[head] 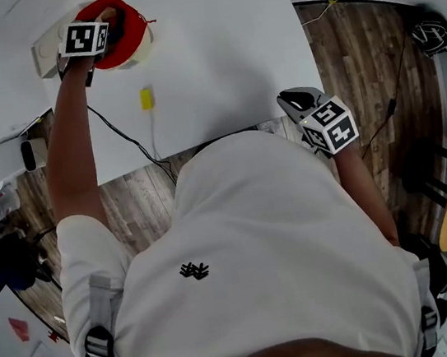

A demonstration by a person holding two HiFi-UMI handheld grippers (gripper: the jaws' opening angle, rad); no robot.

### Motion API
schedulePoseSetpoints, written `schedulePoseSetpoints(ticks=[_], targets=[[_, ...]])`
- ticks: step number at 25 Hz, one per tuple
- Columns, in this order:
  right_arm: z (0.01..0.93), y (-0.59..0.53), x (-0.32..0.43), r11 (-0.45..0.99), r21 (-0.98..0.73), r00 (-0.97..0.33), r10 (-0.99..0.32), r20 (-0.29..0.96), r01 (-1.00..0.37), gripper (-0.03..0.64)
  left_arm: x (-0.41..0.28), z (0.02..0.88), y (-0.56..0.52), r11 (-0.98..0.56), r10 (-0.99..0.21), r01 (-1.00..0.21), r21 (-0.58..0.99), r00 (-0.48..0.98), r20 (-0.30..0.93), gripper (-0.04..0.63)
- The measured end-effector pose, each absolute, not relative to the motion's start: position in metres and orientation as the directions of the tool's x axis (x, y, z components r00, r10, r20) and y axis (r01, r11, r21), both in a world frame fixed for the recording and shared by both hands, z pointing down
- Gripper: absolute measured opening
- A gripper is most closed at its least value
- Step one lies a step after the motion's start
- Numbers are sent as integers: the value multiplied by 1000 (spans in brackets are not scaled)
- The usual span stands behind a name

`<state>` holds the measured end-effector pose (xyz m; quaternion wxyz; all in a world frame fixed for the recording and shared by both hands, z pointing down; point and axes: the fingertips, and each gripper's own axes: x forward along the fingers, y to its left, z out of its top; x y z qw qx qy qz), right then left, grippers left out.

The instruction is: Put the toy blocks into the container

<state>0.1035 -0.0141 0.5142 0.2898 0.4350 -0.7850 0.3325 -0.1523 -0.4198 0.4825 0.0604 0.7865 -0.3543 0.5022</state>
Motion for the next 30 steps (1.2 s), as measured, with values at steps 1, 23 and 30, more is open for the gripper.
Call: schedulePoseSetpoints(ticks=[1, 23, 30], targets=[[514, -14, 103, 398, -270, -452, -490, 745, -877, 33, -153, 485, -422, -744, -490, -612, -268, 229, 841, 137], [512, -20, 118, 417, -269, -467, -502, 728, -868, 33, -156, 491, -418, -757, -474, -583, -297, 176, 863, 179], [515, -27, 123, 464, -272, -500, -492, 713, -843, 32, -167, 470, -401, -705, -532, -650, -284, 220, 818, 173]])
